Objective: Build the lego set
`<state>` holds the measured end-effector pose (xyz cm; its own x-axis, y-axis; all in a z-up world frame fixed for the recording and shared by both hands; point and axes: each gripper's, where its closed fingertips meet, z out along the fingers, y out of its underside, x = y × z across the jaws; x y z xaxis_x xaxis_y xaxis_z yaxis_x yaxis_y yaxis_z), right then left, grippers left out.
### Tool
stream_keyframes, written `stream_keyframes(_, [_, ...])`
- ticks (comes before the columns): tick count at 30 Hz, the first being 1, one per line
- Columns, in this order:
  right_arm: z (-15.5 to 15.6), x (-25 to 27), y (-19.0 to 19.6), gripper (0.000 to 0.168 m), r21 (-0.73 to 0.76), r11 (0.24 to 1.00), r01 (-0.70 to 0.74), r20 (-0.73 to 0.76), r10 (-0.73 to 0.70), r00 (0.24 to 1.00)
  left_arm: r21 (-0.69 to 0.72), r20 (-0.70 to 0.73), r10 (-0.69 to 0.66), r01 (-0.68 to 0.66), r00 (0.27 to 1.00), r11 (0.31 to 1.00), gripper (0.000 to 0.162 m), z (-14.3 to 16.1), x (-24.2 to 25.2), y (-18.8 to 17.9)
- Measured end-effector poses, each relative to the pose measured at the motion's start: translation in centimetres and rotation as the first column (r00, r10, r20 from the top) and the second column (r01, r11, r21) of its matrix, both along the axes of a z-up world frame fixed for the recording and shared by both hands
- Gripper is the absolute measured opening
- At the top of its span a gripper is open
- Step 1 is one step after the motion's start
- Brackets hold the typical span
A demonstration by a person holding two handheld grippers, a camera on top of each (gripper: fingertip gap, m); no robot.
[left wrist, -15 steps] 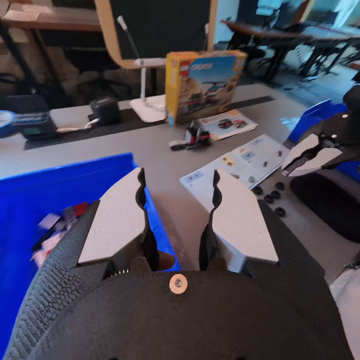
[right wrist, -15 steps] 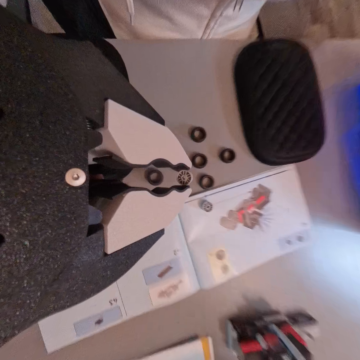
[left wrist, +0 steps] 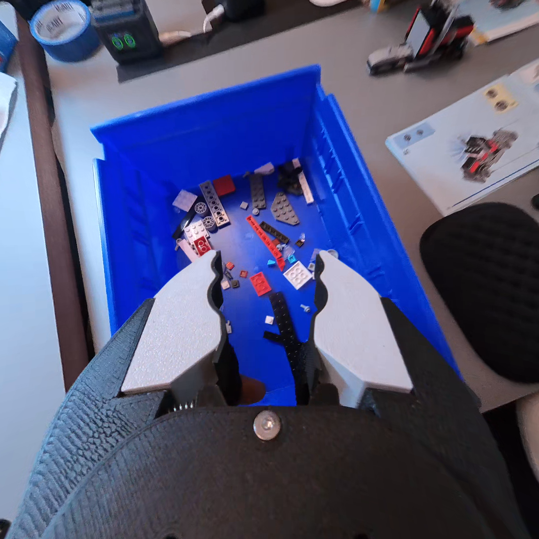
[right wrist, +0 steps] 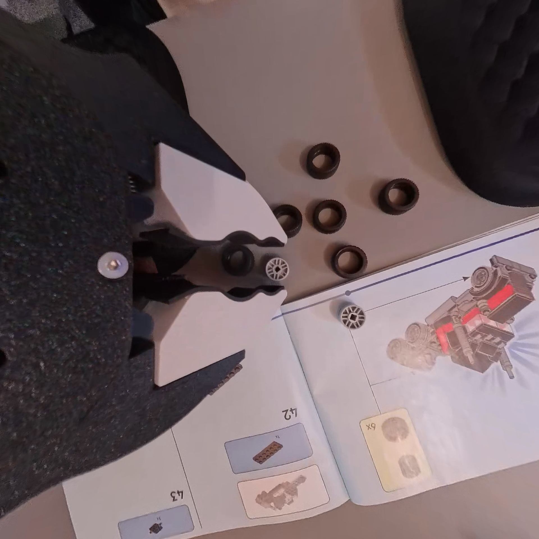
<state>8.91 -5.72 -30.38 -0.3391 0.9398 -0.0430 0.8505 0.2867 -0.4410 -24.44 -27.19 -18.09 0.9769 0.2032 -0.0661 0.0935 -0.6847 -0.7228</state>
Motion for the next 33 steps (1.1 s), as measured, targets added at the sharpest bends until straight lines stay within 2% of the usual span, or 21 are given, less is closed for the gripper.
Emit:
stream_keyframes(6, [2.9,-0.2,0.2,0.028,-0.08,0.995,0.058,-0.147,-0.07,0.987,-0.164,0.076,-0.088,0.1,0.993,0.981,0.043,-4.4,-3.0,2.1])
stream_keyframes(11, [4.6,0.1,0.8,0.028,-0.066,0.995,0.076,-0.217,-0.088,0.972,-0.288,0.071,-0.036,0.055,0.997,0.956,0.037,-8.5,-7.7,4.6])
stream_keyframes(16, [5.1,0.6,1.3,0.028,-0.046,0.995,0.088,-0.236,-0.097,0.967,-0.39,0.077,-0.045,0.072,0.996,0.918,0.024,-11.0,-8.9,5.6])
stream_keyframes(20, [5.2,1.0,1.6,0.027,-0.049,0.993,0.103,-0.241,-0.112,0.964,-0.4,0.047,-0.009,0.027,0.999,0.916,0.015,-11.0,-9.7,6.0])
stream_keyframes(23, [5.1,1.3,1.9,0.027,-0.047,0.993,0.11,-0.242,-0.118,0.963,-0.414,0.031,-0.021,0.032,0.999,0.91,0.012,-11.1,-9.7,5.9])
stream_keyframes(26, [5.3,1.3,2.0,0.027,-0.048,0.992,0.113,-0.254,-0.121,0.96,-0.418,0.041,-0.028,0.043,0.999,0.908,0.002,-11.1,-9.5,5.8])
stream_keyframes(33, [5.5,1.4,1.8,0.026,-0.045,0.994,0.099,-0.272,-0.108,0.956,-0.357,0.017,-0.008,0.014,1.0,0.934,0.002,-9.2,-9.5,5.3])
